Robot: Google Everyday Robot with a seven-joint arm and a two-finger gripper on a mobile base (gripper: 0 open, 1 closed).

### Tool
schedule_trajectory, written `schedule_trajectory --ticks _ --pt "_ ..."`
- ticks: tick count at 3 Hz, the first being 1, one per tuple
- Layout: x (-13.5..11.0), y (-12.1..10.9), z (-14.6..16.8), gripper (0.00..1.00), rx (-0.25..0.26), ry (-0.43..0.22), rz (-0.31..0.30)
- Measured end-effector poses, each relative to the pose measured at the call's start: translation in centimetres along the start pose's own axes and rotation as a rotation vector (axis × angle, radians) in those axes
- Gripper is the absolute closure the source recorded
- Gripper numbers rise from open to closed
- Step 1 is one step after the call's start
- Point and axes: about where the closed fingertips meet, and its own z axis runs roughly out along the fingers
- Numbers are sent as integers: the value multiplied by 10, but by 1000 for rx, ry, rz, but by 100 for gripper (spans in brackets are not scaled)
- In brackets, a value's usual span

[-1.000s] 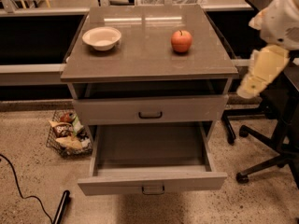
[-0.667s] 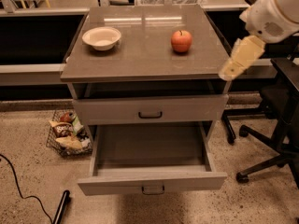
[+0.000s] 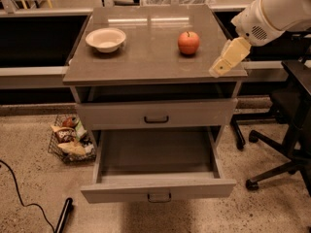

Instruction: Place apple into middle drawer

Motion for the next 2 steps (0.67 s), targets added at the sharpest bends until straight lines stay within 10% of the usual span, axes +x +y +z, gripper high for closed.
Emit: schedule_trajectory --ticks 2 --pt "-14 -51 53 0 74 -102 83"
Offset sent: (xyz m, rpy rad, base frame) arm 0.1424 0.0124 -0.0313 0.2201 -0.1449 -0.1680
